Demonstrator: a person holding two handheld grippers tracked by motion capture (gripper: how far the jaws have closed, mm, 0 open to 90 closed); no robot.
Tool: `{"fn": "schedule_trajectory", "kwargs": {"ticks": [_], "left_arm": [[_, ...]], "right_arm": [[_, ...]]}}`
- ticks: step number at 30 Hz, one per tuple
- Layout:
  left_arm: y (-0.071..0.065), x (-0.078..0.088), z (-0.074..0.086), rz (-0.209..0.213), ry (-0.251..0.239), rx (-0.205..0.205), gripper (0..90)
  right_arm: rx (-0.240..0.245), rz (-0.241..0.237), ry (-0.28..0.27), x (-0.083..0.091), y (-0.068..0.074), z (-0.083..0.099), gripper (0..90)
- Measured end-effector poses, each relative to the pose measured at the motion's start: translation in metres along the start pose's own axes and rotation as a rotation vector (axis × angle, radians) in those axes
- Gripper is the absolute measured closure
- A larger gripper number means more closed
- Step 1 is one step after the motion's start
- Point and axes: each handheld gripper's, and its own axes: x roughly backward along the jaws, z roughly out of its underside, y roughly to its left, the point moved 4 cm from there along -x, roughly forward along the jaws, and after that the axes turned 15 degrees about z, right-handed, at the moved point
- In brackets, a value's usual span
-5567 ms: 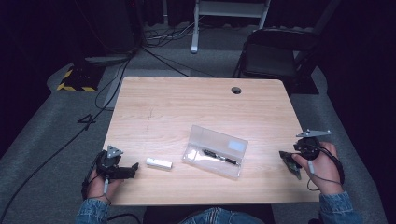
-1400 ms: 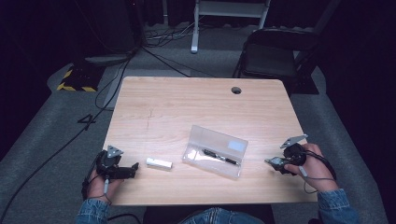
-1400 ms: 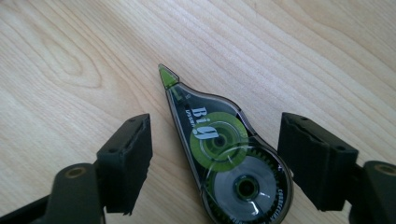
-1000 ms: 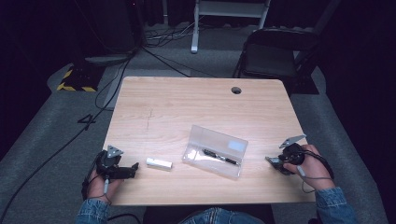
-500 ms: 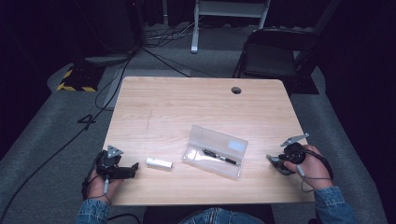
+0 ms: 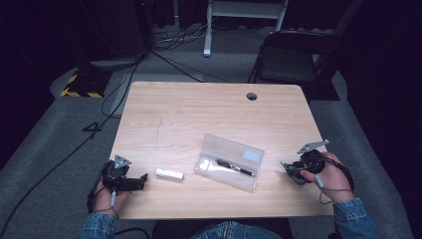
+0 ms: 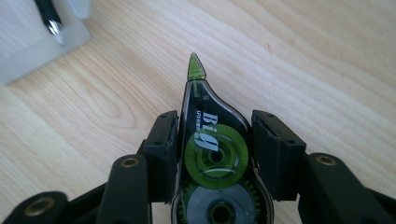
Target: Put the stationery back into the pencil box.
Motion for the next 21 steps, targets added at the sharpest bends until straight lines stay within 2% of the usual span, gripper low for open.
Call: {"fn": "schedule_trajectory", "kwargs": {"ticks": [8, 12, 20, 21], "left_arm": [[0.0, 0.0, 0.0, -0.001, 0.0, 0.001, 0.1], [0.0, 0.0, 0.0, -0.001, 0.0, 0.002, 0.1], [0.0, 0.0, 0.0, -0.001, 0.0, 0.001, 0.1], [0.0, 0.0, 0.0, -0.001, 0.0, 0.001, 0.1]], "right_arm": [[0.028, -0.004, -0.098, 0.028, 0.013, -0.025, 53.4], [0.044, -0.02, -0.141, 0.043, 0.022, -0.037, 53.4], [0.085, -0.05, -0.194, 0.055, 0.038, -0.053, 53.4], [0.099, -0.064, -0.201, 0.058, 0.045, -0.057, 53.4]]}}
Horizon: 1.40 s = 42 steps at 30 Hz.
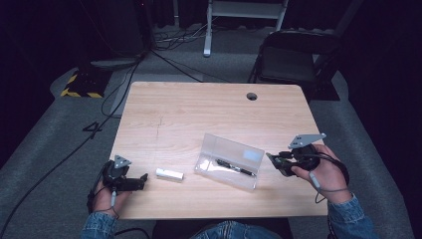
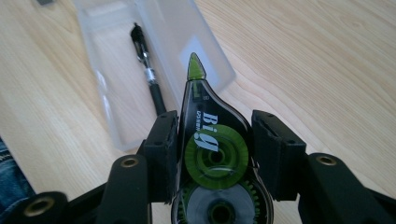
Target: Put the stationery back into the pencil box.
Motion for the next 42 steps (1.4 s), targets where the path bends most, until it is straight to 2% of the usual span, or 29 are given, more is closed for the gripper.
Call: {"fn": "schedule_trajectory", "kwargs": {"ticks": [5, 8, 12, 17, 23, 35, 39, 42], "left_arm": [[0.0, 0.0, 0.0, 0.0, 0.0, 0.0, 0.1], [0.0, 0.0, 0.0, 0.0, 0.0, 0.0, 0.1], [0.0, 0.0, 0.0, 0.0, 0.0, 0.0, 0.1], [0.0, 0.0, 0.0, -0.001, 0.001, 0.001, 0.1], [0.0, 0.0, 0.0, -0.001, -0.001, 0.001, 0.2], [0.0, 0.0, 0.0, 0.0, -0.001, 0.0, 0.2], [0.0, 0.0, 0.0, 0.0, 0.0, 0.0, 0.2], [0.0, 0.0, 0.0, 0.0, 0.0, 0.001, 0.2]], "right_arm": [[0.021, -0.021, -0.015, 0.0, 0.008, -0.007, 53.4], [0.06, -0.052, -0.034, -0.004, 0.022, -0.019, 53.4], [0.085, -0.09, -0.041, -0.008, 0.034, -0.029, 53.4], [0.123, -0.141, -0.047, -0.019, 0.052, -0.041, 53.4], [0.147, -0.188, -0.028, -0.034, 0.067, -0.047, 53.4], [0.167, -0.256, -0.001, -0.057, 0.082, -0.047, 53.3], [0.16, -0.29, 0.025, -0.065, 0.085, -0.043, 53.3], [0.156, -0.292, 0.044, -0.07, 0.086, -0.04, 53.3]]}}
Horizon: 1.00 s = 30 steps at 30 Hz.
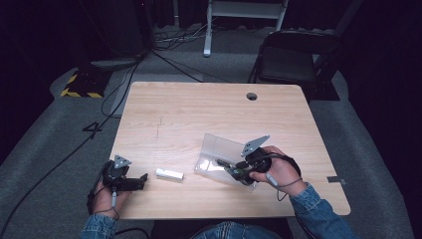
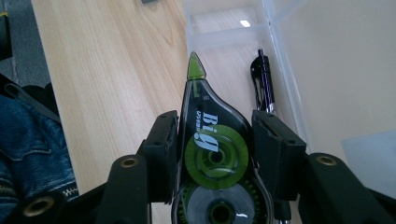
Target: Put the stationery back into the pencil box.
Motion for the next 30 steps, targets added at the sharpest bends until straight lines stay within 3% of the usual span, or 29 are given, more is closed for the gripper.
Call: {"fn": "schedule_trajectory", "kwargs": {"ticks": [12, 30], "left_arm": [[0.0, 0.0, 0.0, 0.0, 0.0, 0.0, 0.2], [0.0, 0.0, 0.0, 0.0, 0.0, 0.0, 0.2]], "right_arm": [[0.012, 0.005, 0.047, -0.015, -0.004, 0.007, 53.2], [0.042, 0.021, 0.08, -0.022, -0.007, 0.012, 53.2]]}}
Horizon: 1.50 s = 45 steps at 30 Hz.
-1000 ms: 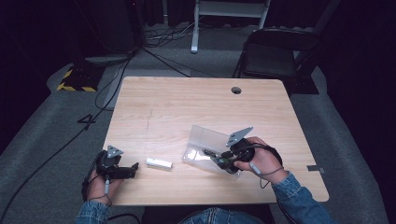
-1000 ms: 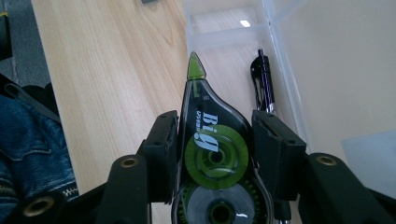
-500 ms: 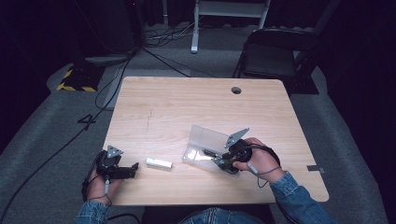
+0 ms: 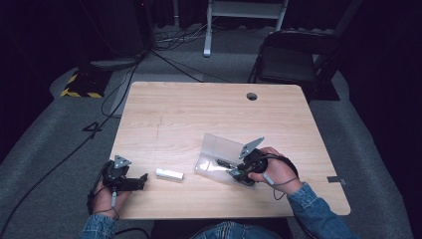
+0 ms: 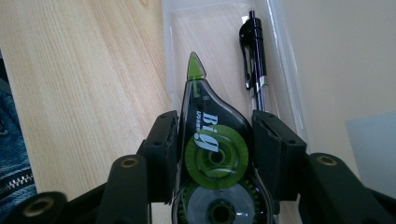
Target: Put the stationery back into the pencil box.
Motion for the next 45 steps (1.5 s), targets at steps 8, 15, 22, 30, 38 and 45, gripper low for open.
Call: {"fn": "schedule_trajectory", "kwargs": {"ticks": [8, 15, 22, 30, 38, 45], "left_arm": [[0.0, 0.0, 0.0, 0.0, 0.001, 0.001, 0.2], [0.0, 0.0, 0.0, 0.0, 0.0, 0.0, 0.2], [0.0, 0.0, 0.0, 0.0, 0.001, 0.001, 0.2], [0.0, 0.0, 0.0, 0.0, 0.0, 0.0, 0.2], [0.0, 0.0, 0.0, 0.0, 0.002, 0.001, 0.2], [0.0, 0.0, 0.0, 0.0, 0.0, 0.0, 0.2]], "right_arm": [[-0.002, -0.005, 0.012, -0.004, -0.002, 0.002, 53.0], [0.001, -0.003, 0.02, -0.004, -0.002, 0.003, 52.6], [-0.011, -0.003, 0.021, -0.004, -0.001, 0.003, 49.2], [-0.018, 0.008, 0.012, 0.0, -0.002, 0.003, 51.5], [0.001, 0.063, 0.022, 0.017, -0.014, 0.007, 84.8], [0.02, 0.066, 0.074, 0.012, -0.014, 0.013, 90.0]]}}
